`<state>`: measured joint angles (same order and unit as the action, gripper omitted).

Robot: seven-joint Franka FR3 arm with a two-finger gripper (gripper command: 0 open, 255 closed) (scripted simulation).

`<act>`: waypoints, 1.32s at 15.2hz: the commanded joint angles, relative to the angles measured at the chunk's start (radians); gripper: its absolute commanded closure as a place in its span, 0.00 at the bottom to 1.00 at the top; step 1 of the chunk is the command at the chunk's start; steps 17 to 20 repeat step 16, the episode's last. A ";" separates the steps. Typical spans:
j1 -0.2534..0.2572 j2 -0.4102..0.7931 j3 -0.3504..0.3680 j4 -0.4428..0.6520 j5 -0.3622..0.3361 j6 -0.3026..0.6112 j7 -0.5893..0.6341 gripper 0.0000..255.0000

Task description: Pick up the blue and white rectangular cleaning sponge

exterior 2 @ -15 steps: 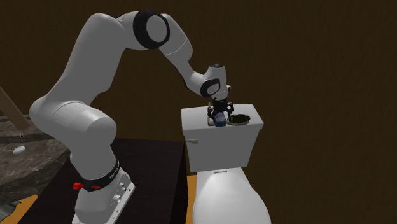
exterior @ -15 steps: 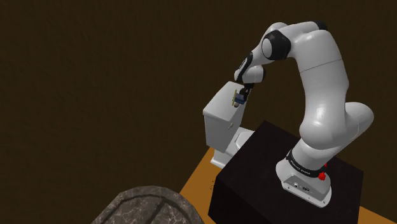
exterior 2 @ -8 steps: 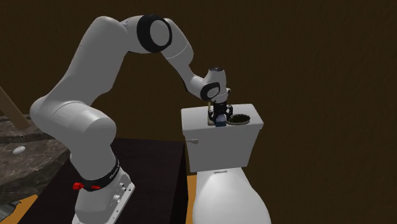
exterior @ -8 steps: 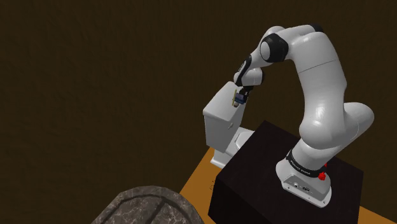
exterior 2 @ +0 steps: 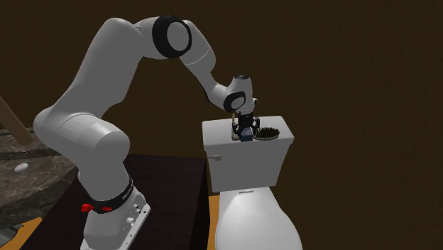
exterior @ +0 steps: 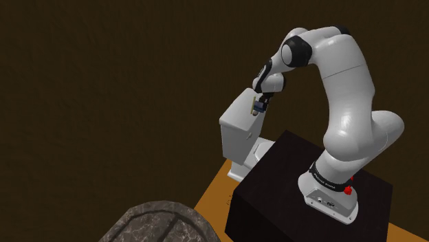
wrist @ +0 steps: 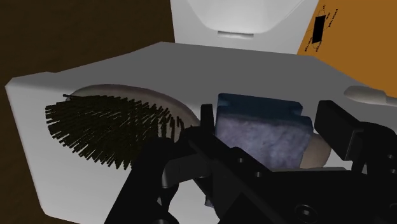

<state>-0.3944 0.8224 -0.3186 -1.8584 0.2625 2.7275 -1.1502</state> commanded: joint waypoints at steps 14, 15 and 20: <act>0.053 -0.168 -0.065 -0.061 -0.048 -0.109 0.018 1.00; 0.054 -0.169 -0.066 -0.062 -0.048 -0.110 0.019 1.00; 0.054 -0.169 -0.066 -0.062 -0.048 -0.110 0.019 1.00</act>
